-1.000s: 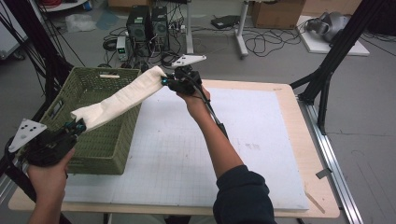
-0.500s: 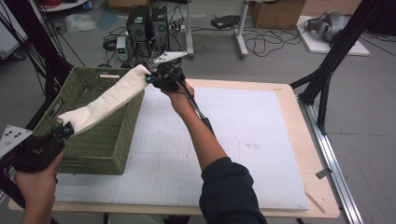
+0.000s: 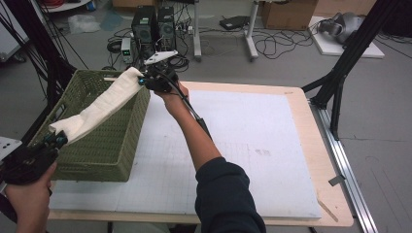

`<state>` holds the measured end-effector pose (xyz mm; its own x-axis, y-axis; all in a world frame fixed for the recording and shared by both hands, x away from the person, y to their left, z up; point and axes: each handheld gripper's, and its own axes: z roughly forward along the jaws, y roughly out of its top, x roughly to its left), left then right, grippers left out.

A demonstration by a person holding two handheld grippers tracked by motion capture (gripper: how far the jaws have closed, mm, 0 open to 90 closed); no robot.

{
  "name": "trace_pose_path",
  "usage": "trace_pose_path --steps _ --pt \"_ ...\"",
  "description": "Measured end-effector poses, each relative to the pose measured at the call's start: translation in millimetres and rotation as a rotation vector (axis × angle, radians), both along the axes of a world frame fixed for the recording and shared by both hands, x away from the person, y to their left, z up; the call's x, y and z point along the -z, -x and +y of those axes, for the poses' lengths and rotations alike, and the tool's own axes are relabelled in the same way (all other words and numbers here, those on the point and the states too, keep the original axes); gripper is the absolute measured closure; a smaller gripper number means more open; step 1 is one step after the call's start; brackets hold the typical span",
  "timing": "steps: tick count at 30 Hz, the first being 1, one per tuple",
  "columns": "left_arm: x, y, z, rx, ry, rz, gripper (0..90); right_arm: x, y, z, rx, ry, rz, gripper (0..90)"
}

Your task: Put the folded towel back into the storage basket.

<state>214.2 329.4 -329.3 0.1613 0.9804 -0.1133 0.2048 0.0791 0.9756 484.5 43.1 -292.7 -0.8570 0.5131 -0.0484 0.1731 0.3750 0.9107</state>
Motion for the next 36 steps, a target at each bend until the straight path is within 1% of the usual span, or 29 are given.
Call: trace_pose_path --steps 6,13,19,27,28,36 --pt "-0.3 0.8 2.8 -0.008 -0.004 -0.001 82.8 2.0 -3.1 8.3 -0.004 0.003 0.011 81.0" --pt "0.1 1.2 5.1 -0.014 -0.003 -0.001 82.8 2.4 -5.9 15.4 -0.007 0.003 0.010 81.0" --pt "2.3 1.8 7.7 -0.020 0.000 0.001 82.8 6.9 -8.9 24.1 -0.014 0.010 0.016 81.0" --pt "3.3 1.5 10.9 -0.026 0.005 0.001 82.8 5.3 -12.9 34.7 -0.022 0.008 0.015 81.0" --pt "3.6 1.3 11.1 -0.026 0.007 0.000 82.8 5.3 -13.6 35.1 -0.026 0.011 0.011 81.0" --pt "4.5 -0.8 11.8 -0.031 0.003 0.003 82.8 9.2 -17.0 39.7 -0.025 0.012 0.023 81.0"
